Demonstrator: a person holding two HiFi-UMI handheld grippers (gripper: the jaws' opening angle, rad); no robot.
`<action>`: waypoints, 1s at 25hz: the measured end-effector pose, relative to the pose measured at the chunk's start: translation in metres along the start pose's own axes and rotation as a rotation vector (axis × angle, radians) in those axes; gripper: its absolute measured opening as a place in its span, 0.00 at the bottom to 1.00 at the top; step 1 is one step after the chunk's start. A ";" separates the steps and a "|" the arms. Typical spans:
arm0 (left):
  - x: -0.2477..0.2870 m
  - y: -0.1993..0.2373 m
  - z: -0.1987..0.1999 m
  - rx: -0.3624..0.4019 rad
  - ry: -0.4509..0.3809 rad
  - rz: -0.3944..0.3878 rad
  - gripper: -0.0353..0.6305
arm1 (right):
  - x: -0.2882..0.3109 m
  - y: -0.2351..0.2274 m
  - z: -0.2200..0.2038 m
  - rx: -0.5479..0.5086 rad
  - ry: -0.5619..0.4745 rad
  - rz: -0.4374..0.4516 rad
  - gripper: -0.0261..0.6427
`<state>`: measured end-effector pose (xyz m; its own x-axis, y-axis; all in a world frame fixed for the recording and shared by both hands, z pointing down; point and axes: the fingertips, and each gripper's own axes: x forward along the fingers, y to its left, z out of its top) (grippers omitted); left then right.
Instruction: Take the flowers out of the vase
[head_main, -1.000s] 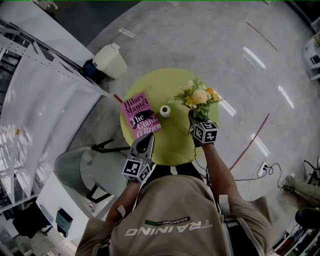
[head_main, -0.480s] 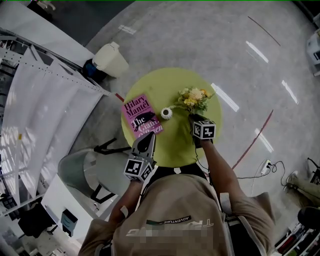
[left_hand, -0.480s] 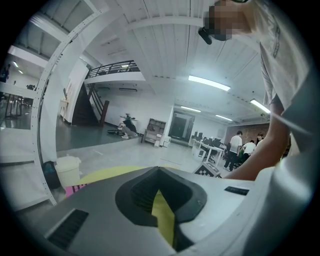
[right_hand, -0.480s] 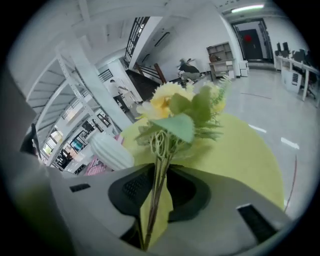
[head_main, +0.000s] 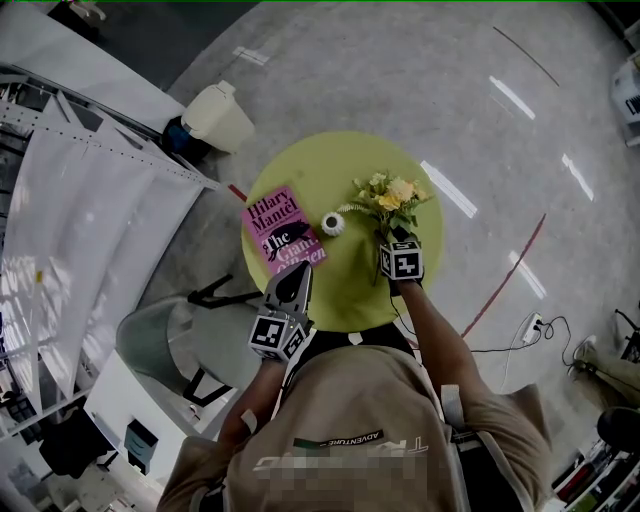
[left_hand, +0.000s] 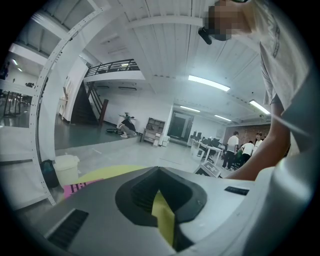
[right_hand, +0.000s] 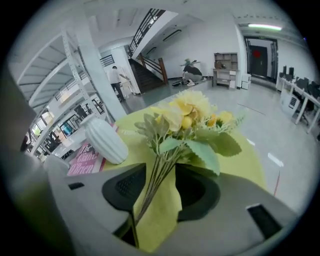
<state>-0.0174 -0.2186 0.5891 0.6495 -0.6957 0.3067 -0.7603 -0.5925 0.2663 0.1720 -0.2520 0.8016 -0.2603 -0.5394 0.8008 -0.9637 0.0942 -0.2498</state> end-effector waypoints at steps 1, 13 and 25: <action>0.000 0.000 0.000 0.001 -0.001 -0.002 0.06 | -0.002 0.002 0.000 -0.003 -0.001 0.000 0.32; -0.019 0.001 0.003 0.003 -0.028 -0.006 0.06 | -0.066 0.044 0.025 -0.117 -0.215 0.087 0.04; -0.027 -0.012 0.013 0.023 -0.067 -0.027 0.06 | -0.147 0.126 0.084 -0.243 -0.441 0.378 0.04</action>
<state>-0.0258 -0.1982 0.5655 0.6687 -0.7043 0.2381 -0.7429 -0.6201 0.2522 0.0940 -0.2314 0.6063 -0.5870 -0.7209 0.3684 -0.8090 0.5056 -0.2997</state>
